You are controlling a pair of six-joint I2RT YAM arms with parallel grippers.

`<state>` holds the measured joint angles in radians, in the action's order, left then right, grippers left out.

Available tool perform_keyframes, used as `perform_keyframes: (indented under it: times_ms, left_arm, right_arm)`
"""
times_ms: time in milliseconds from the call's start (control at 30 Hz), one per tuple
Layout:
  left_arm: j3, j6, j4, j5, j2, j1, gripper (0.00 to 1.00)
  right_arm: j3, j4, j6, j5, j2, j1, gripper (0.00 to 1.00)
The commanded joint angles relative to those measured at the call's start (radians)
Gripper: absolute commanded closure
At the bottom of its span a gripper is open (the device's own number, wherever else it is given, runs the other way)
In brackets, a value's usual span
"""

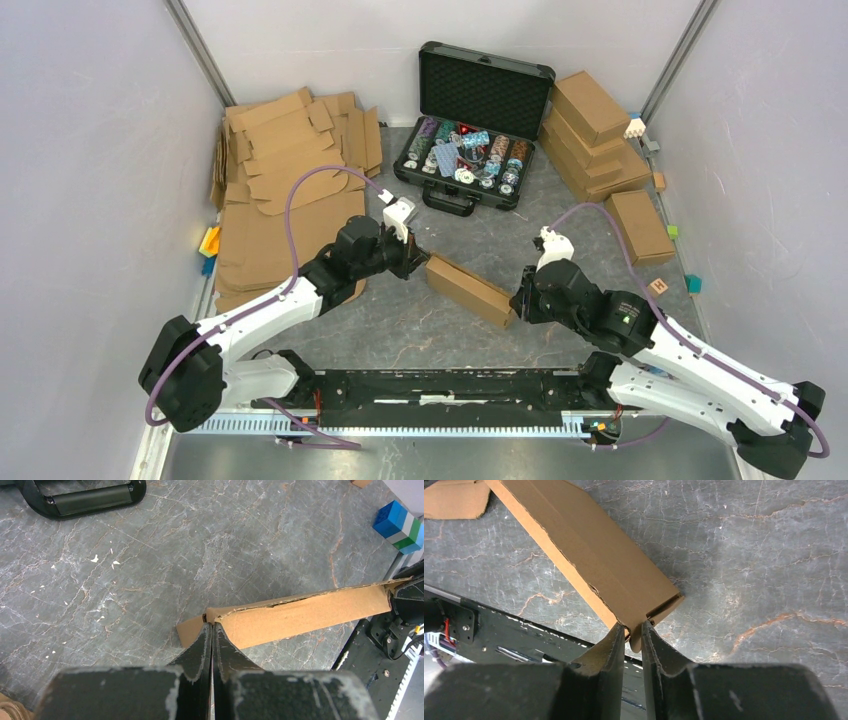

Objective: Fold the paper box

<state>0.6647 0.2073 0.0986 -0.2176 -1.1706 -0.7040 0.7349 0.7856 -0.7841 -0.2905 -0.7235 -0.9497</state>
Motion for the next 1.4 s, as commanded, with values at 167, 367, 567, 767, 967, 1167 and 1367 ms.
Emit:
perform_keyframes:
  times_ms: [167,367,567,767,967,1167,1367]
  left_arm:
    - [0.031,-0.002,-0.042,0.006,0.008,-0.012,0.98]
    - [0.032,-0.002,-0.043,0.007,0.008,-0.012,0.98]
    - [0.027,-0.003,-0.045,0.018,0.009,-0.021,0.98]
    - [0.023,0.005,-0.045,0.043,0.021,-0.033,0.98]
    - [0.018,0.046,-0.04,0.079,0.036,-0.049,0.98]
    - [0.023,0.041,-0.062,0.114,0.047,-0.066,0.98]
    - [0.0,0.048,-0.069,0.136,0.075,-0.078,0.98]
  right_arm:
    - [0.005,-0.025,-0.162,-0.026,0.002,-0.003,0.82]
    - [-0.006,-0.024,-0.182,-0.031,-0.002,-0.003,0.86]
    - [-0.041,0.007,-0.268,-0.037,-0.011,-0.003,0.99]
    - [-0.069,-0.022,-0.314,-0.072,0.01,-0.004,0.98]
    - [0.06,0.103,-0.231,-0.119,-0.081,-0.003,0.62]
    - [0.097,0.178,-0.193,-0.143,-0.08,-0.003,0.36]
    - [0.058,0.15,-0.187,-0.126,-0.012,-0.003,0.14]
